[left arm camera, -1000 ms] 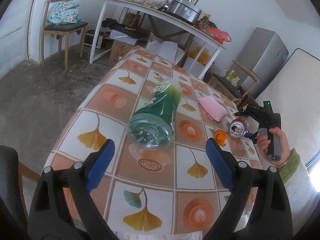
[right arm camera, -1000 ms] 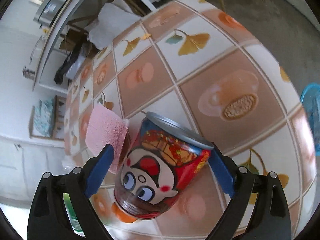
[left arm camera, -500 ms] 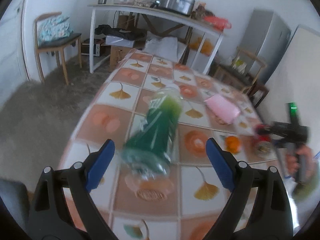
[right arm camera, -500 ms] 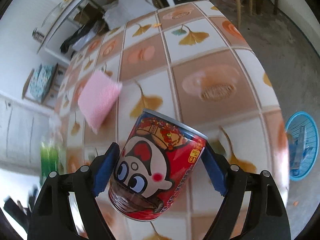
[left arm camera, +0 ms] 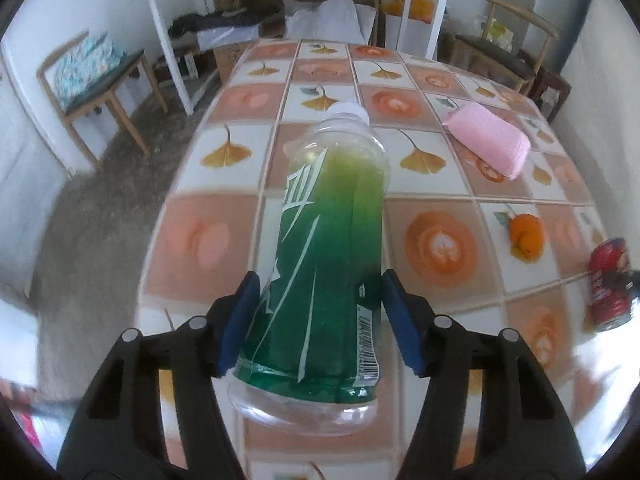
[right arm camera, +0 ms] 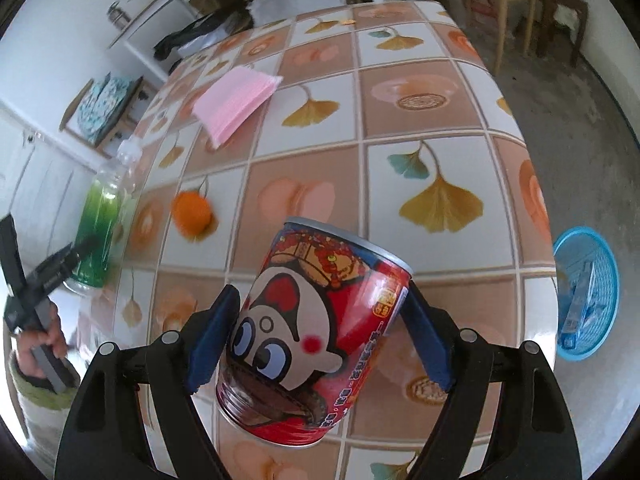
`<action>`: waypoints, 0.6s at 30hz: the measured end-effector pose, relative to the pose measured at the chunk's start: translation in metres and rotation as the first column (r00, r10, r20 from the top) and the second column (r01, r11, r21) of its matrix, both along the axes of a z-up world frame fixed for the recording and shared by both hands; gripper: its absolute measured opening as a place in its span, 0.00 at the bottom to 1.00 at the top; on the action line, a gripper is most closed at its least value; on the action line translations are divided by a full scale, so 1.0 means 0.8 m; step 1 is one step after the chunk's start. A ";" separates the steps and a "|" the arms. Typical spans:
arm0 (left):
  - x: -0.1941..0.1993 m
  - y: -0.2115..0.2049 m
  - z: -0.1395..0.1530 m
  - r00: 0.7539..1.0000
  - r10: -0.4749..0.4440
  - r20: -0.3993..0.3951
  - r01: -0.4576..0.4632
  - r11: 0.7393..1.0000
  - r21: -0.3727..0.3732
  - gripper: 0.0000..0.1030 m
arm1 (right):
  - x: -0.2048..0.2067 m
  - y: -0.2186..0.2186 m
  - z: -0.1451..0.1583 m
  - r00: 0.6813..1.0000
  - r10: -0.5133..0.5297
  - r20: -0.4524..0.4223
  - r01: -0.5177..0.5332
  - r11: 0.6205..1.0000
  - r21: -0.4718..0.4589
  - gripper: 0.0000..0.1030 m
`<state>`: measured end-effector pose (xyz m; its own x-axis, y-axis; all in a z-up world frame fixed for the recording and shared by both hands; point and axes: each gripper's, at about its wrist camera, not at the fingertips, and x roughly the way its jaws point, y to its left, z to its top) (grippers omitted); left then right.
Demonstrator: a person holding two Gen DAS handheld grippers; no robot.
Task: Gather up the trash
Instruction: 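Grasp the green plastic bottle with the left gripper while the right grasps the red can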
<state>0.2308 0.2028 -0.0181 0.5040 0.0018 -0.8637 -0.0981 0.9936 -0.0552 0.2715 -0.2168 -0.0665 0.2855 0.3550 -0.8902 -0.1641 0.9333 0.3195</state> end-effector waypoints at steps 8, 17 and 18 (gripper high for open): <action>-0.116 -0.023 0.003 0.999 0.013 -0.041 -0.019 0.990 -0.139 0.56 | -0.052 0.016 0.008 0.991 0.129 0.030 -0.126 0.990 -0.064 0.76; -0.116 -0.039 0.023 0.999 -0.005 -0.037 0.000 0.991 -0.135 0.70 | -0.064 0.012 0.008 0.991 0.127 0.041 -0.124 0.991 -0.058 0.76; -0.109 -0.040 0.023 0.999 -0.009 -0.039 0.004 0.990 -0.141 0.70 | -0.065 0.011 0.008 0.991 0.124 0.042 -0.122 0.991 -0.053 0.76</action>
<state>0.1433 0.1708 0.0001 0.4693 -0.1247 -0.8742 -0.0964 0.9768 -0.1911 0.2195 -0.2080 -0.0603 0.2832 0.3447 -0.8950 -0.2917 0.9199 0.2620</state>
